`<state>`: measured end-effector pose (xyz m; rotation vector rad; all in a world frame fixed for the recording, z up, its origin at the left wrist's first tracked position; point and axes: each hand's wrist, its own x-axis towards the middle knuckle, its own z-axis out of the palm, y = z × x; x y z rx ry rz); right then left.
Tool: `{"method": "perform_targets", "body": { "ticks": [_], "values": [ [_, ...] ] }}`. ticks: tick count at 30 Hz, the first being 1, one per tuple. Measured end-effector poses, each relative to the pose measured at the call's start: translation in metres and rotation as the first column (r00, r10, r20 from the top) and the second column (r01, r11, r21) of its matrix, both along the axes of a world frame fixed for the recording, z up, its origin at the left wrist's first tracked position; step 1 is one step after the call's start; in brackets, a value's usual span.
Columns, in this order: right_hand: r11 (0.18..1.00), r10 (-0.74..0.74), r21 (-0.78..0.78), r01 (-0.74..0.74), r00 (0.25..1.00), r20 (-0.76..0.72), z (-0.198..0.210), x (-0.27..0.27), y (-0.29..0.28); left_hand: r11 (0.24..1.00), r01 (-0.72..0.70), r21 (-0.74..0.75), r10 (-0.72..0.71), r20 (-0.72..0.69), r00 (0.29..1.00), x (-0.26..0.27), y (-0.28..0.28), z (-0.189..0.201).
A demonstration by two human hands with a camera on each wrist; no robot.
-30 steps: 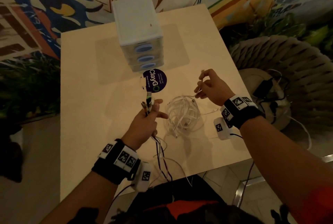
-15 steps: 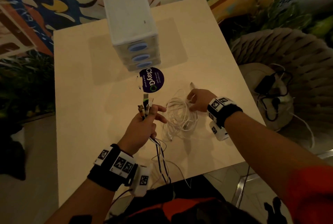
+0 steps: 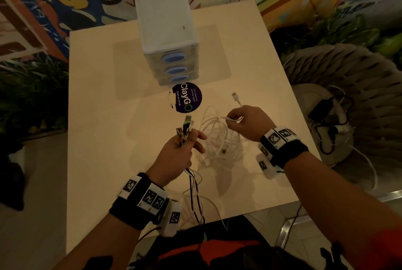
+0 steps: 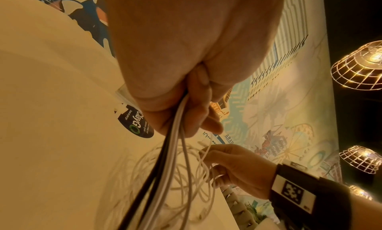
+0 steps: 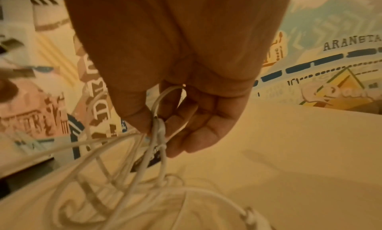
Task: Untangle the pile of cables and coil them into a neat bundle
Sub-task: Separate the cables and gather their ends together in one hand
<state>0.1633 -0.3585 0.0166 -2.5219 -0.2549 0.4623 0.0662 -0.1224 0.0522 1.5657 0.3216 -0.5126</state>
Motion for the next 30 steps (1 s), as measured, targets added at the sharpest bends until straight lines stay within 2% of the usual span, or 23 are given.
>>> {"method": "perform_targets", "body": {
  "ticks": [5, 9, 11, 16, 20, 26, 30],
  "values": [
    [0.982, -0.077, 0.174, 0.074, 0.997, 0.009, 0.010, -0.023, -0.001, 0.998, 0.012, 0.064, -0.016, 0.063, 0.998, -0.001, -0.008, 0.000],
    [0.955, -0.087, 0.282, 0.097, 0.995, -0.048, 0.015, -0.034, 0.001, 0.962, 0.222, 0.159, -0.244, 0.130, 0.961, -0.002, -0.022, 0.002],
    [0.944, -0.079, 0.315, 0.097, 0.995, -0.067, 0.019, -0.038, 0.003, 0.928, 0.282, 0.243, -0.319, 0.129, 0.939, 0.000, -0.027, -0.002],
    [0.907, -0.062, 0.407, 0.111, 0.989, -0.131, 0.027, -0.042, 0.002, 0.926, 0.150, 0.345, -0.190, 0.085, 0.978, 0.009, -0.026, -0.005],
    [0.897, -0.053, 0.428, 0.113, 0.987, -0.149, 0.028, -0.044, 0.002, 0.955, 0.072, 0.289, -0.125, 0.170, 0.978, 0.011, -0.022, -0.005],
    [0.881, -0.031, 0.463, 0.100, 0.987, -0.155, 0.028, -0.046, 0.006, 0.939, 0.000, 0.345, -0.097, 0.261, 0.960, 0.012, -0.021, -0.020],
    [0.868, -0.022, 0.487, 0.098, 0.987, -0.159, 0.033, -0.047, 0.007, 0.920, -0.133, 0.367, 0.016, 0.305, 0.952, 0.015, -0.025, -0.017]
  ]
}}
